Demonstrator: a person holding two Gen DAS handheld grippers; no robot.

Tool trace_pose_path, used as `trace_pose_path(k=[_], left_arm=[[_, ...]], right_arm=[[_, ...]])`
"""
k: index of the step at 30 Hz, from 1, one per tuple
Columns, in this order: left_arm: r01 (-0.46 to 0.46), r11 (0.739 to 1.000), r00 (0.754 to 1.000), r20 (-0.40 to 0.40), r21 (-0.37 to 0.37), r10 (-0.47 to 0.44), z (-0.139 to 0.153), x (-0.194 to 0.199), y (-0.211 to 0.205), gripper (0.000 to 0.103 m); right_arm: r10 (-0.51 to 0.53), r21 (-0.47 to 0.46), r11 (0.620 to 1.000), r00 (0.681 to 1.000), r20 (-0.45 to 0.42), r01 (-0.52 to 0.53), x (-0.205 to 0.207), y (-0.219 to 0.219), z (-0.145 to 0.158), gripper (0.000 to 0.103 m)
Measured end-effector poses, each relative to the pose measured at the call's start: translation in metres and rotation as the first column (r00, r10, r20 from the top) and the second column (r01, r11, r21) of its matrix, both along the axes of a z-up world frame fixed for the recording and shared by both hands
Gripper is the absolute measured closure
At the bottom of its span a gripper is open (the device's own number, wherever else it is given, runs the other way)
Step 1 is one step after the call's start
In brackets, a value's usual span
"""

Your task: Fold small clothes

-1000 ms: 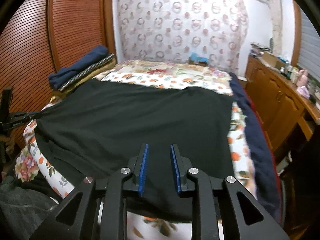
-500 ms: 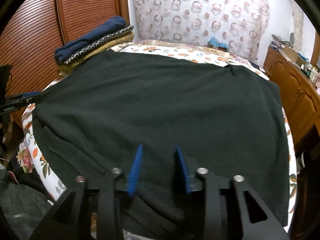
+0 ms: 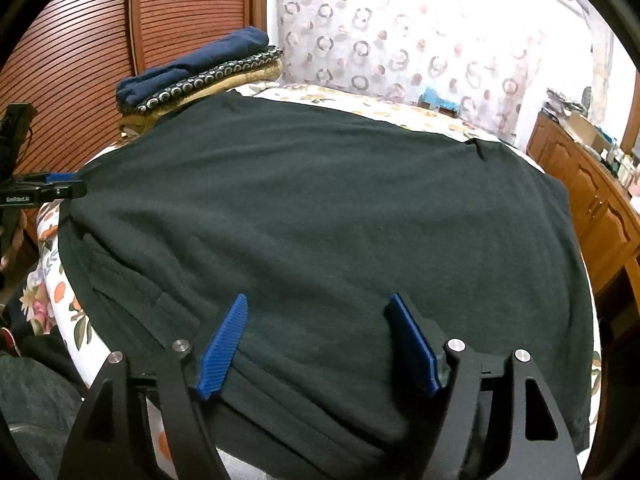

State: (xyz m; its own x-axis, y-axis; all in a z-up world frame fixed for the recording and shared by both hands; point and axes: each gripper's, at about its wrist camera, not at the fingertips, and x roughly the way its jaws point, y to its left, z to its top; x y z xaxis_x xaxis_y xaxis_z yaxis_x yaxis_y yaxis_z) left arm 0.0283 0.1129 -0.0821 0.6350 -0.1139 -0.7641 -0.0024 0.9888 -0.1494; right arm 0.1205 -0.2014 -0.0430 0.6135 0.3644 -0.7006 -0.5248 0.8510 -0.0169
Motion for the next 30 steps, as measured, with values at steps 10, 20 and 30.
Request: trace_pose_path(k=[10,20,30], left_arm=[[-0.003,1.0,1.0,0.019,0.028,0.003,-0.002,-0.003,-0.005,0.027],[0.11,0.994,0.993,0.047,-0.003,-0.109,0.004,-0.005,-0.018,0.094],[0.223,0.972,0.955,0.215,-0.078,-0.202,0.068,0.016,-0.054,0.094]], right_arm=[[-0.004,0.008,1.0,1.0,0.015,0.004,-0.008,-0.004,-0.003,0.026],[-0.002,0.002,1.0,1.0,0.006,0.002,-0.008,-0.006,-0.001,0.026],[-0.068,0.074,0.995,0.998,0.017,0.066,-0.009,-0.037,0.019,0.028]])
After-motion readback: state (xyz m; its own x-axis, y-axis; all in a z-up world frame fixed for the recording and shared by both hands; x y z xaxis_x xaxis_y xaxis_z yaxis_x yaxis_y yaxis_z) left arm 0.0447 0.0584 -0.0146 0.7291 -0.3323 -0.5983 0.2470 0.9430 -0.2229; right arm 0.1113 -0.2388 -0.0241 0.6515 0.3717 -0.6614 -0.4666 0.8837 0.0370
